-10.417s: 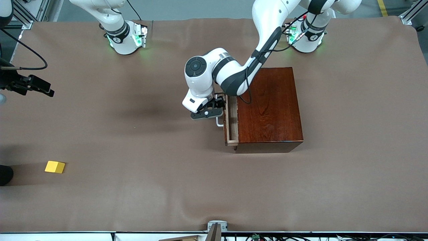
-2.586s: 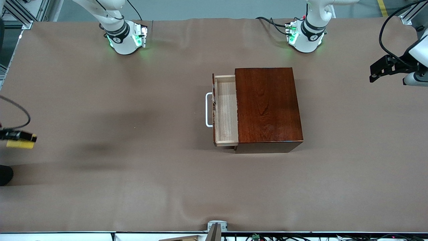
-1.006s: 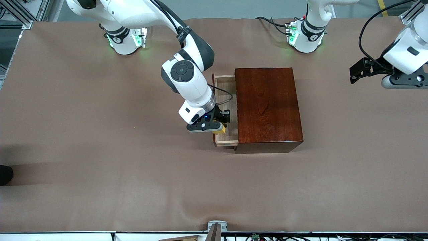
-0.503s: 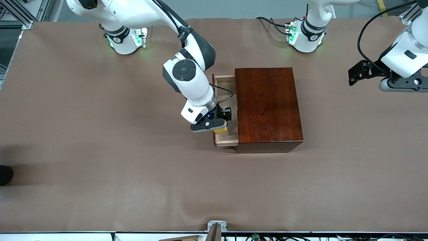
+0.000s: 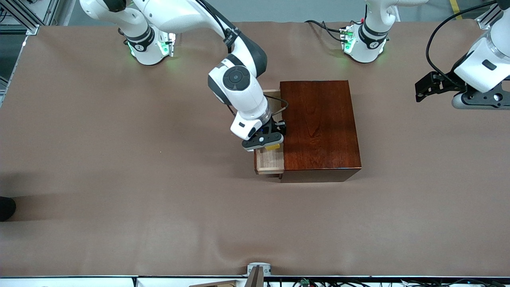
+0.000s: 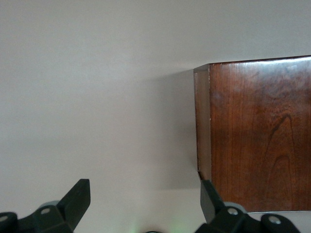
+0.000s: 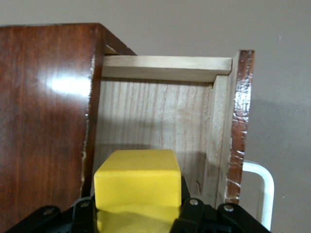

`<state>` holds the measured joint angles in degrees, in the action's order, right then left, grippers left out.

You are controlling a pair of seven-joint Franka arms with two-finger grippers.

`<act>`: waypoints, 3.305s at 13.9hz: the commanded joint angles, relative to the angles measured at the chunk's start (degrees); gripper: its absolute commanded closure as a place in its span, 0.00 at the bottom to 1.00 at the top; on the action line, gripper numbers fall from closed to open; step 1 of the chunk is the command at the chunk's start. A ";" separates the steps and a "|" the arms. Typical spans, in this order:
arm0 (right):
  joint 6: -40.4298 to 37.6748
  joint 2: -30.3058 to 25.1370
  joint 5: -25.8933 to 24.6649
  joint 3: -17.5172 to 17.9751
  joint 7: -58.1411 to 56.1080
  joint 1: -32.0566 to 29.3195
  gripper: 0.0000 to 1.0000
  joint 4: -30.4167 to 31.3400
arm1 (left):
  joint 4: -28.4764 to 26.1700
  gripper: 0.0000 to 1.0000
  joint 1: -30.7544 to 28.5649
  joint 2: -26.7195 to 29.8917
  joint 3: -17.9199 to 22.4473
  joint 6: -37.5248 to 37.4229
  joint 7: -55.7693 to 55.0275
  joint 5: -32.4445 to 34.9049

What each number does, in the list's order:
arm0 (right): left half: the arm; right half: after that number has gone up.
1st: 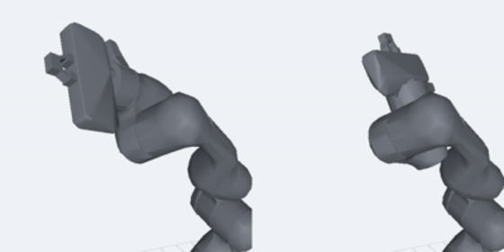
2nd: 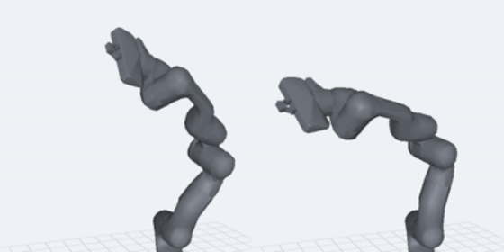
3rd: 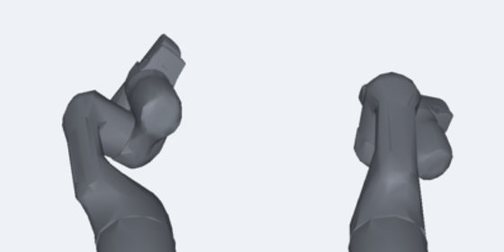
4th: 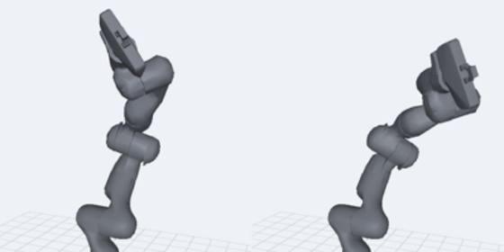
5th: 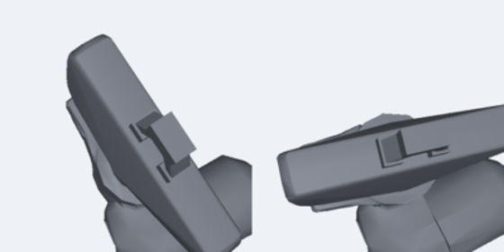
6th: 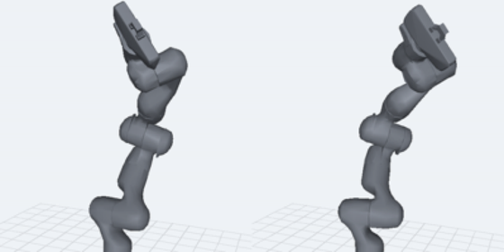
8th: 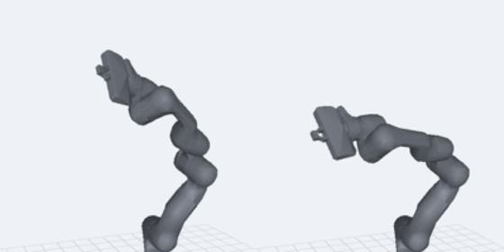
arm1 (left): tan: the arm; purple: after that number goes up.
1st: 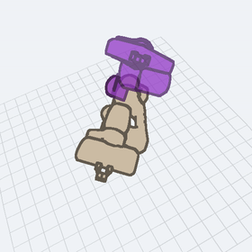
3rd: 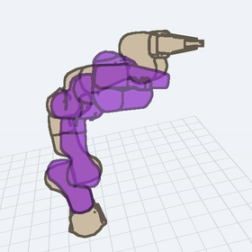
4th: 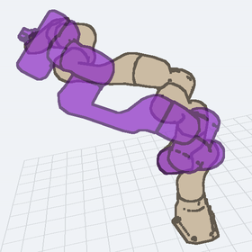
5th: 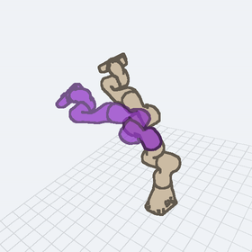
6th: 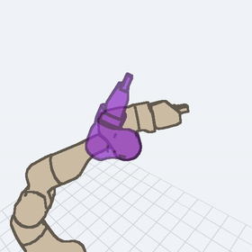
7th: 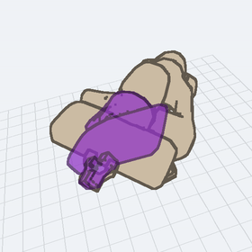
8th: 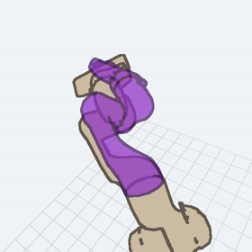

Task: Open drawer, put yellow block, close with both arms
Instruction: 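Carry the yellow cube with the right gripper over the open drawer, then open the right gripper to drop the cube into the drawer, then withdraw the right gripper while the left gripper moves toward the drawer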

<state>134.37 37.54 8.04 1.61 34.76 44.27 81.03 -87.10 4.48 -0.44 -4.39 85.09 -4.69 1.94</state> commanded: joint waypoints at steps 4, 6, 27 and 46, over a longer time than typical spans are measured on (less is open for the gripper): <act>-0.08 1.13 0.84 -0.11 0.84 -0.06 1.00 -1.14 | 1.32 0.00 -0.09 -0.61 -0.18 -0.54 -0.84 -0.88; -0.08 1.22 0.84 -0.20 0.84 -0.41 1.00 -1.05 | 1.32 0.00 -0.09 -1.32 -0.18 -0.54 -0.84 -0.97; -31.76 -15.11 -0.03 -0.73 2.34 -14.01 0.00 -4.74 | 3.70 0.00 -0.44 -3.16 -0.18 -0.10 -0.67 -1.15; -38.92 -36.57 -8.39 -1.08 -32.47 -49.10 0.00 15.91 | 10.46 0.00 18.44 -18.27 -2.65 10.09 -68.46 -13.72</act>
<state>94.22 4.90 0.11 -0.46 3.05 -4.09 92.63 -78.19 20.20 -16.63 -7.39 94.89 -64.86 -10.90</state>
